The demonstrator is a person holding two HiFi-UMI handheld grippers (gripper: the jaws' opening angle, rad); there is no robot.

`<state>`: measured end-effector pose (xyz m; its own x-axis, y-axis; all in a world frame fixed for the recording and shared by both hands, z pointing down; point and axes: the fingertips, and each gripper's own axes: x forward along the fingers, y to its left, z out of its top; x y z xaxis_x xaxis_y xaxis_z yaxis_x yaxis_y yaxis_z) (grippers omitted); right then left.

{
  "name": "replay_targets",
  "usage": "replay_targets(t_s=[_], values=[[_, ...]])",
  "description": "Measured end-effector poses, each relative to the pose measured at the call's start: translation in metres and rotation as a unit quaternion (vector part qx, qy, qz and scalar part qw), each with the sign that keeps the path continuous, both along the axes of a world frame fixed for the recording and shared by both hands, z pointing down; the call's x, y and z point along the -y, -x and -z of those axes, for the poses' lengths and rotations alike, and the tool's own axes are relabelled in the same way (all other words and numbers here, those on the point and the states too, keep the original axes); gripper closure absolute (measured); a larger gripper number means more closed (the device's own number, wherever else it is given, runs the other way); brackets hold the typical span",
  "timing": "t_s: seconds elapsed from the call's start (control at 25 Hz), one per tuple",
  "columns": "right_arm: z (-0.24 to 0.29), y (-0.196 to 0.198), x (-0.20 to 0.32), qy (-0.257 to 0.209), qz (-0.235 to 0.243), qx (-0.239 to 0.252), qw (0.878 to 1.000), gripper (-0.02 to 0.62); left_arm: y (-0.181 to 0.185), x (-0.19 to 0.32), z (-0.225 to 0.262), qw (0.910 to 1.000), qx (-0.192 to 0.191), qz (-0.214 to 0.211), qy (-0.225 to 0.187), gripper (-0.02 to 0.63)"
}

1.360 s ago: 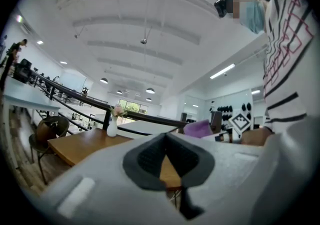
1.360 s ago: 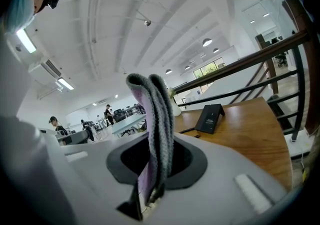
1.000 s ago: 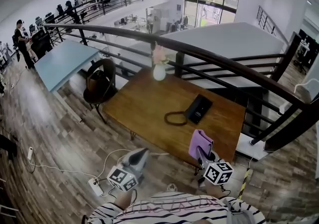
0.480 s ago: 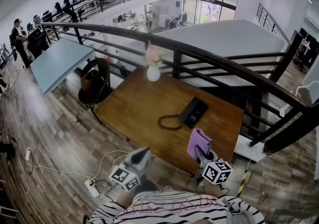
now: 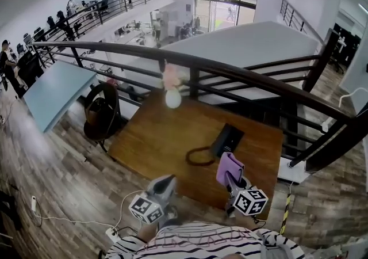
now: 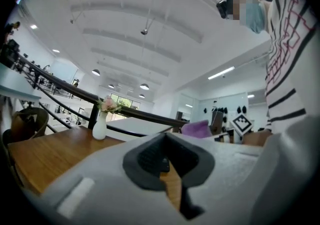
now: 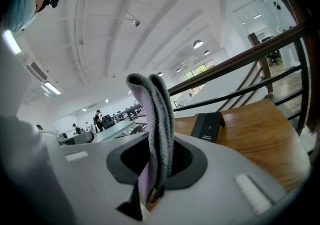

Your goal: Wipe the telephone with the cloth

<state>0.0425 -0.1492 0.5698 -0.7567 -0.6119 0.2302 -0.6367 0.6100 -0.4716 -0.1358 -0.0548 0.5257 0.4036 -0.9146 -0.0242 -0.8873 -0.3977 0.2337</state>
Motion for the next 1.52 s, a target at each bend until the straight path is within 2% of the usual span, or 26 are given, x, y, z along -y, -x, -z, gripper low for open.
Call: replay_targets(t_s=[0.44, 0.8, 1.12, 1.52], values=[[0.007, 0.069, 0.029, -0.003, -0.091, 0.005, 0.996, 0.535, 0.080, 0.062, 0.004, 0.9957, 0.002, -0.092, 0.003, 0.607], [0.007, 0.091, 0.035, -0.004, -0.172, 0.007, 0.985, 0.535, 0.115, 0.092, 0.002, 0.9874, -0.001, -0.158, 0.009, 0.607], [0.008, 0.087, 0.065, -0.016, -0.193, 0.000, 0.981, 0.535, 0.112, 0.120, -0.005, 0.9840, -0.009, -0.177, 0.014, 0.607], [-0.002, 0.059, 0.123, -0.009, -0.170, -0.016, 0.985, 0.535, 0.074, 0.160, 0.002, 0.9872, -0.013, -0.159, 0.011, 0.607]])
